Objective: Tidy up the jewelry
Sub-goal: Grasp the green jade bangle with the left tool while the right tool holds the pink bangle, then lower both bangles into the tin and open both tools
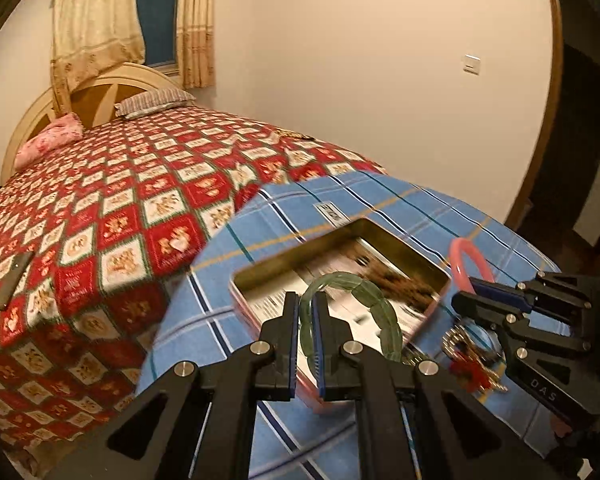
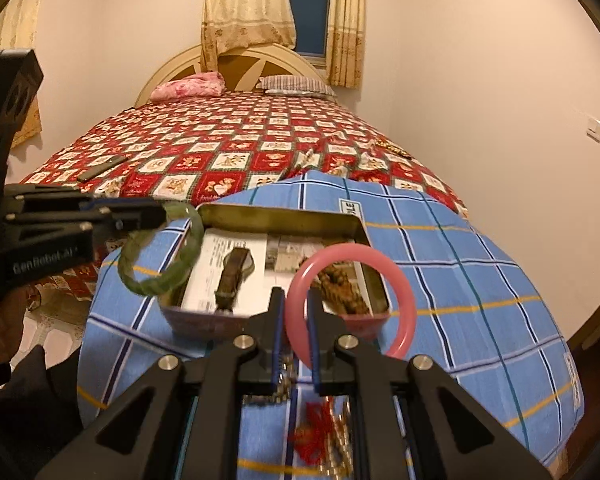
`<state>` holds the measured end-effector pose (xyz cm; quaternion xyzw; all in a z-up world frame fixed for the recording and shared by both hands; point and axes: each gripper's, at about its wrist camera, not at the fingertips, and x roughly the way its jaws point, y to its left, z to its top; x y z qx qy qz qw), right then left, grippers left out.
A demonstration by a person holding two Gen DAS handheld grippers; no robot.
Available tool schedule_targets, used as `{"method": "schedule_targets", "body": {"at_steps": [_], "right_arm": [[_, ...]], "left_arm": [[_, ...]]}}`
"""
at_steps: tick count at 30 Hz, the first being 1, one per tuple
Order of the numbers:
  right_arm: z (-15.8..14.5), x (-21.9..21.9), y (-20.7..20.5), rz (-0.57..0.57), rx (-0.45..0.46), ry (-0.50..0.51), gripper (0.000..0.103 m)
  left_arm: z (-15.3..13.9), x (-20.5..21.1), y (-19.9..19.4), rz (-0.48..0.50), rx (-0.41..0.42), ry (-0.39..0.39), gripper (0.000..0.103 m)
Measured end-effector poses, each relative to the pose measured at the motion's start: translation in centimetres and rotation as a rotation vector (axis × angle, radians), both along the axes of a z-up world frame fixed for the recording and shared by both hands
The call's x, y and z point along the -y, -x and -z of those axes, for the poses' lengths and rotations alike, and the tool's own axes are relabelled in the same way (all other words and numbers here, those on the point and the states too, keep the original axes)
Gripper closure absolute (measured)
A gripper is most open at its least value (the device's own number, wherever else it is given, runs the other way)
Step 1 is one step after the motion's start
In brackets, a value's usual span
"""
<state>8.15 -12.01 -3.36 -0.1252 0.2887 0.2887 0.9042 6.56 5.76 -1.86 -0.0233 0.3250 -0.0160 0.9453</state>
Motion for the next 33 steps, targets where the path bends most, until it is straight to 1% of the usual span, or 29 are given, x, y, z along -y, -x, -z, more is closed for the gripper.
{"method": "schedule_targets", "body": {"at_steps": [7, 13, 21, 24, 25, 26, 28, 29, 30, 31, 32, 33], "right_arm": [[0.3, -2.3, -2.9, -0.017, -0.011, 0.023, 0.09], [0.9, -3.6, -5.2, -0.022, -0.029, 0.031, 0.09], [3.1, -5.0, -6.8, -0.028, -0.06, 0.095, 0.09], [3.4, -4.7, -6.9, -0.016, -0.063, 0.091, 0.084], [3.4, -4.5, -6.9, -0.01, -0.065, 0.086, 0.076], [3.3, -4.3, -6.9, -0.007, -0.069, 0.081, 0.069], [3.0, -3.8, -6.6, 0.001, -0.065, 0.069, 0.069], [2.9, -3.6, -6.4, 0.002, -0.06, 0.071, 0.069], [2.8, -3.4, -6.2, 0.005, -0.055, 0.071, 0.068], [2.7, -3.1, -6.0, 0.011, -0.053, 0.068, 0.064], [2.6, -2.8, -5.9, 0.019, -0.052, 0.064, 0.06], [2.6, -2.5, -5.7, 0.025, -0.052, 0.061, 0.06]], "left_arm": [[1.2, -0.6, -3.2, -0.032, -0.001, -0.044, 0.097], [2.8, -0.5, -5.6, -0.034, -0.036, -0.063, 0.097], [4.4, -0.3, -7.1, -0.032, -0.076, -0.1, 0.096], [4.5, 0.0, -7.2, -0.025, -0.089, -0.099, 0.094], [4.5, 0.1, -7.2, -0.031, -0.096, -0.107, 0.093], [4.6, 0.2, -7.2, -0.036, -0.1, -0.114, 0.088], [4.5, 0.2, -7.0, -0.051, -0.096, -0.12, 0.067], [4.3, 0.2, -6.8, -0.063, -0.085, -0.123, 0.045], [4.2, 0.2, -6.4, -0.078, -0.068, -0.127, 0.03], [3.9, 0.3, -6.0, -0.084, -0.042, -0.127, 0.029], [3.8, 0.3, -5.7, -0.077, -0.034, -0.122, 0.029], [3.8, 0.5, -5.5, -0.07, -0.038, -0.117, 0.029]]}}
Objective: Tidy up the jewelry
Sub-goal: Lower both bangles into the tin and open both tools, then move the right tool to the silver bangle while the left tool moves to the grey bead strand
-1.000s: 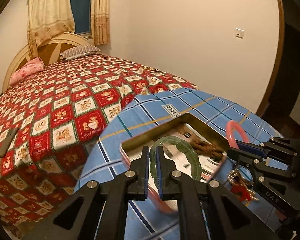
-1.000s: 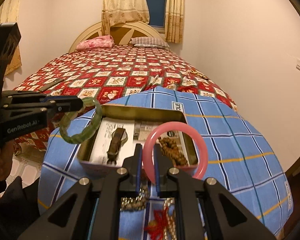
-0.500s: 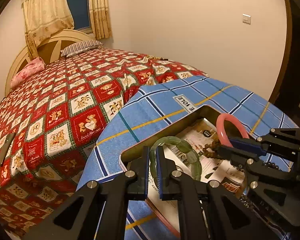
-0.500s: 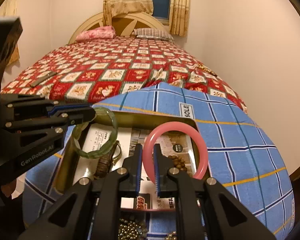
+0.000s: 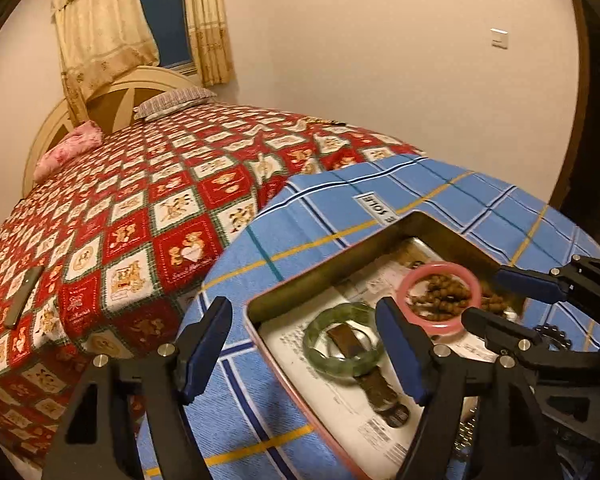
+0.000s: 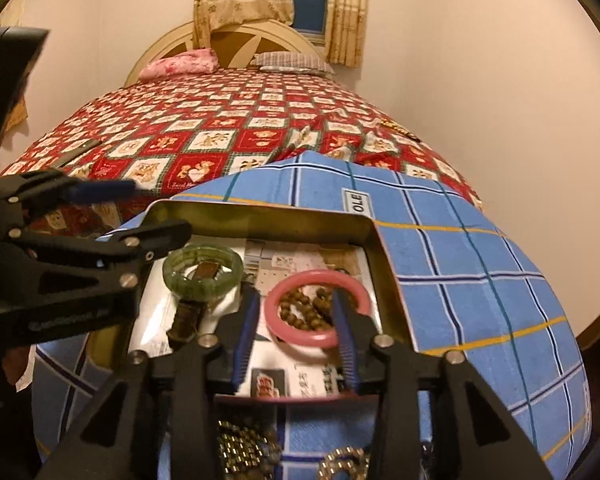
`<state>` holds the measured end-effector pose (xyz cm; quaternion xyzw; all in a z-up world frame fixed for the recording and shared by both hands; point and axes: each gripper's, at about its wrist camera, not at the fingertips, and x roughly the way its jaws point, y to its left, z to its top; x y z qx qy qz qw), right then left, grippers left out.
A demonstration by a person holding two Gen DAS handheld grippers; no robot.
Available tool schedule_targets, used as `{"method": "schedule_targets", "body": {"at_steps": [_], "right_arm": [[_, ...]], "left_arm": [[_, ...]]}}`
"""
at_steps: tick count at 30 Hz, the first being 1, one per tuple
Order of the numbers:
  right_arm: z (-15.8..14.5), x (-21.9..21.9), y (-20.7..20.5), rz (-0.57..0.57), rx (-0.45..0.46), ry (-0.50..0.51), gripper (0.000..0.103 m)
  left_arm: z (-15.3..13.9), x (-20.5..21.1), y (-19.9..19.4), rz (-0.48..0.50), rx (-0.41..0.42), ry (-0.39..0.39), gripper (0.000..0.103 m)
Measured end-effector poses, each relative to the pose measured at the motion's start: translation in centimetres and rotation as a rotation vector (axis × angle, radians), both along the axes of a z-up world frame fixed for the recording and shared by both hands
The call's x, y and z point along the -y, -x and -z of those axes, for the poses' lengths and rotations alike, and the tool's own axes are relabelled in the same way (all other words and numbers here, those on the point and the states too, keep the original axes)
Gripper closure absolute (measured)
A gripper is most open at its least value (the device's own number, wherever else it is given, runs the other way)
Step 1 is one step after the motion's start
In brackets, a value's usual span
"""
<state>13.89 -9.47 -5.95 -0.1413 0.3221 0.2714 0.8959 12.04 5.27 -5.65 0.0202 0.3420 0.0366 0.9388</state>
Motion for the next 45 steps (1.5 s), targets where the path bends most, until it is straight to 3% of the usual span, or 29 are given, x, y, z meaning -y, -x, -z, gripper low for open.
{"method": "schedule_targets", "body": {"at_steps": [7, 11, 18, 23, 27, 34, 39, 45], "right_arm": [[0.4, 2.8, 1.4, 0.061, -0.021, -0.007, 0.06], [0.8, 4.6, 2.3, 0.098, -0.045, -0.021, 0.058], [1.8, 8.2, 4.4, 0.166, -0.072, -0.034, 0.055], [2.4, 10.9, 5.8, 0.224, -0.096, -0.041, 0.055], [3.1, 11.9, 6.7, 0.252, -0.116, -0.06, 0.056], [2.9, 12.8, 6.2, 0.284, -0.136, -0.125, 0.056], [3.0, 12.3, 6.3, 0.253, -0.153, -0.145, 0.056], [3.5, 11.2, 6.7, 0.197, -0.157, -0.136, 0.06]], "left_arm": [[0.7, 1.3, 1.9, -0.007, -0.015, -0.001, 0.029], [1.8, 1.8, 2.4, -0.028, -0.014, -0.057, 0.029], [1.9, 0.3, 3.4, -0.089, -0.017, -0.035, 0.029], [1.5, 2.5, 6.6, -0.053, 0.006, -0.067, 0.029], [1.5, 4.4, 8.5, -0.013, 0.015, -0.047, 0.029], [1.6, 6.7, 9.3, 0.046, 0.03, -0.08, 0.029], [2.5, 7.3, 9.1, 0.088, -0.015, -0.053, 0.05], [3.2, 8.1, 9.2, 0.133, -0.034, -0.05, 0.052]]}}
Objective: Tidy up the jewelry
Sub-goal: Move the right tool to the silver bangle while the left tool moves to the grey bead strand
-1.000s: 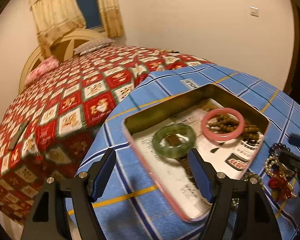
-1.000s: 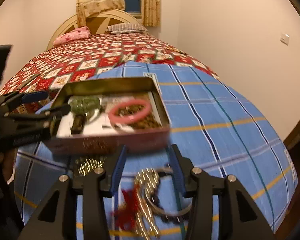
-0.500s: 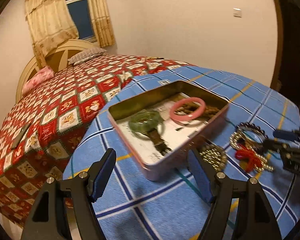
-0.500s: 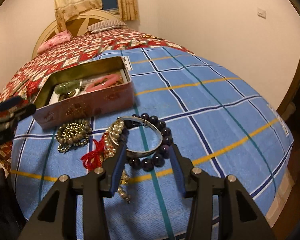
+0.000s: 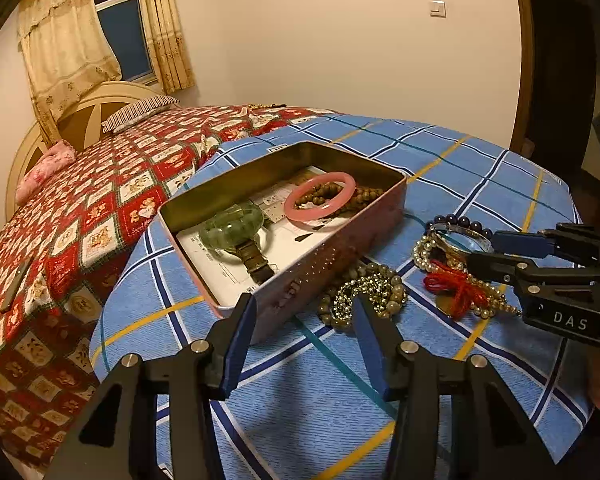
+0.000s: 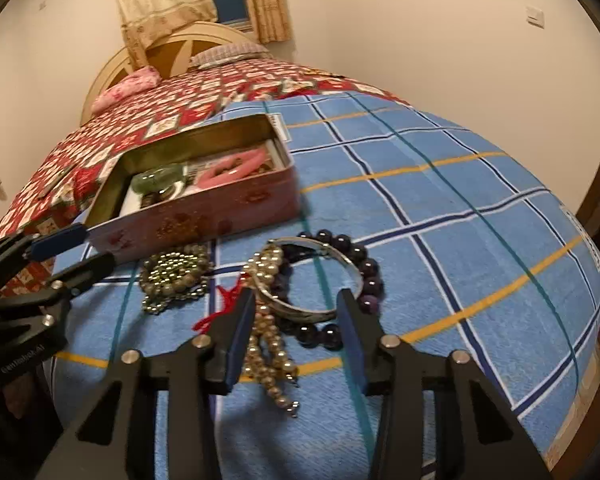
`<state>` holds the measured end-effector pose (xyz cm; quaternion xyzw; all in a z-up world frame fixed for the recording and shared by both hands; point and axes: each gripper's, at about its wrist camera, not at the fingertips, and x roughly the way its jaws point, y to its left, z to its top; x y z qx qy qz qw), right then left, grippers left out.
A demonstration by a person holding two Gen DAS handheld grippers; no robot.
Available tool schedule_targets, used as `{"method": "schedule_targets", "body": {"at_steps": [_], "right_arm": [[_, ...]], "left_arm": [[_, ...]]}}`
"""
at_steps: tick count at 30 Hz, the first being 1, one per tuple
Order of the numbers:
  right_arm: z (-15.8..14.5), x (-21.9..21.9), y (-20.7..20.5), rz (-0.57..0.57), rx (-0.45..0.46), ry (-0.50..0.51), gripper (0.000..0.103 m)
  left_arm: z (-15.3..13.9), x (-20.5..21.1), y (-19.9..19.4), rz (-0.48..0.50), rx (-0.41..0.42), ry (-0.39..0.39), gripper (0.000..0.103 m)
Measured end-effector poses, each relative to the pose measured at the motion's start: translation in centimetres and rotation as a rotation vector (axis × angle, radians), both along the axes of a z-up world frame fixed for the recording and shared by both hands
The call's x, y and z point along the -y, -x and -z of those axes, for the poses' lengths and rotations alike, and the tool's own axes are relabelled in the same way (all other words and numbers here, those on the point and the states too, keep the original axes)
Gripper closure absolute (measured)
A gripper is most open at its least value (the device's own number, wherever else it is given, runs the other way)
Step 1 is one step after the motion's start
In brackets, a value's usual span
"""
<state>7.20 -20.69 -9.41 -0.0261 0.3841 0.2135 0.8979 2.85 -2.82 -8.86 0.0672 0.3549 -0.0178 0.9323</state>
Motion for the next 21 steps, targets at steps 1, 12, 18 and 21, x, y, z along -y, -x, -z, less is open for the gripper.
{"method": "schedule_targets", "body": {"at_steps": [1, 12, 18, 21], "right_arm": [[0.0, -0.2, 0.1, -0.005, 0.006, 0.006, 0.061], [0.5, -0.2, -0.8, 0.013, -0.034, 0.009, 0.047], [0.6, -0.3, -2.2, 0.001, -0.065, -0.01, 0.045], [0.8, -0.5, -2.5, -0.027, -0.096, -0.019, 0.054]], "left_arm": [[0.1, 0.0, -0.1, 0.003, -0.008, 0.002, 0.053], [2.5, 1.0, -2.1, 0.086, -0.13, 0.058, 0.053], [2.8, 0.9, -3.0, 0.097, -0.156, 0.108, 0.054], [2.8, 0.8, -2.9, 0.117, -0.156, 0.133, 0.076]]}}
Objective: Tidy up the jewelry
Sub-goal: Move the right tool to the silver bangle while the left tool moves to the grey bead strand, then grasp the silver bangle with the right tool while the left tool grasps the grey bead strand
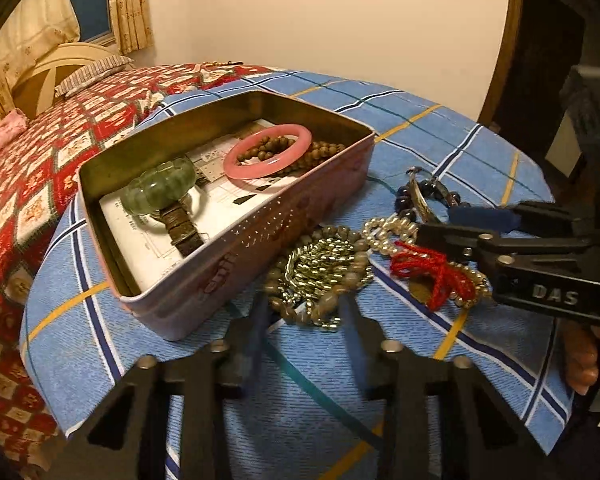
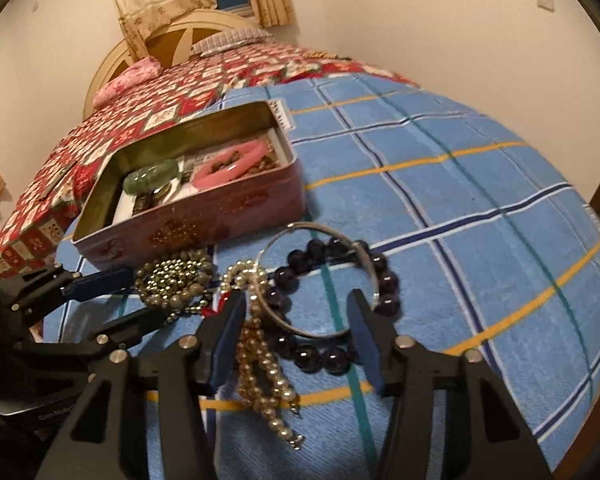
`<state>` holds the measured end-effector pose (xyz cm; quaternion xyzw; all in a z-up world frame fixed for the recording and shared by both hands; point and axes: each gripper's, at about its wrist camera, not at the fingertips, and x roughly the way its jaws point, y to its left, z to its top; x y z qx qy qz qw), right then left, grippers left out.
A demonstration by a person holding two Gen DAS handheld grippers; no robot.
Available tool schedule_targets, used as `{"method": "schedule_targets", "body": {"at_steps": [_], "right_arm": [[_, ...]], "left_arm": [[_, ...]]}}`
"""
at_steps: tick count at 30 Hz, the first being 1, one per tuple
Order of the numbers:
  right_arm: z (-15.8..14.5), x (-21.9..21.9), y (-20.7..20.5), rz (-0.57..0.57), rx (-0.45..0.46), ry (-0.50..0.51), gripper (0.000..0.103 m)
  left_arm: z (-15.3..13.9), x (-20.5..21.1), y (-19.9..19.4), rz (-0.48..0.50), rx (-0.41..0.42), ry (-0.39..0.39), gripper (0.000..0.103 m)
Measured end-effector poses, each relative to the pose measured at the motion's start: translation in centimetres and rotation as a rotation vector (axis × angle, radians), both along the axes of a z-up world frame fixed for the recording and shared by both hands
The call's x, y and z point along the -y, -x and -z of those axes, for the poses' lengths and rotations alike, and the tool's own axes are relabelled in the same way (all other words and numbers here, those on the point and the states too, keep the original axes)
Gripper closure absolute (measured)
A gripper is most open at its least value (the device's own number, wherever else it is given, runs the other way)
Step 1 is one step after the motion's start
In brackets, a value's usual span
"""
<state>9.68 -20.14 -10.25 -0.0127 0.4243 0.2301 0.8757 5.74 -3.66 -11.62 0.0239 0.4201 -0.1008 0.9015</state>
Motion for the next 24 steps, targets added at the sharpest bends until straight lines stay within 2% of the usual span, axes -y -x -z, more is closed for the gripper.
{"method": "schedule_targets", "body": {"at_steps": [1, 2, 10, 11, 17, 24], "right_arm": [[0.1, 0.0, 0.0, -0.006, -0.008, -0.003, 0.065], [0.2, 0.0, -0.1, -0.012, -0.018, -0.014, 0.07], [0.0, -0.1, 0.8, -0.032, 0.012, -0.024, 0.089], [-0.1, -0.1, 1.0, -0.034, 0.019, -0.025, 0.09], [-0.5, 0.0, 1.4, -0.033, 0.055, -0.033, 0.094], [-1.8, 0.2, 1.7, -0.018, 0.096, -0.051, 0.096]], "left_arm": [[-0.1, -0.1, 0.2, 0.006, 0.0, 0.004, 0.08], [-0.1, 0.0, 0.3, 0.014, 0.002, 0.006, 0.085], [-1.6, -0.4, 1.6, 0.026, 0.058, 0.026, 0.088], [-1.8, -0.5, 1.7, 0.029, 0.064, 0.028, 0.094], [-2.9, -0.4, 2.4, 0.035, 0.099, 0.018, 0.094], [-5.5, -1.2, 3.0, 0.014, 0.177, 0.015, 0.094]]}}
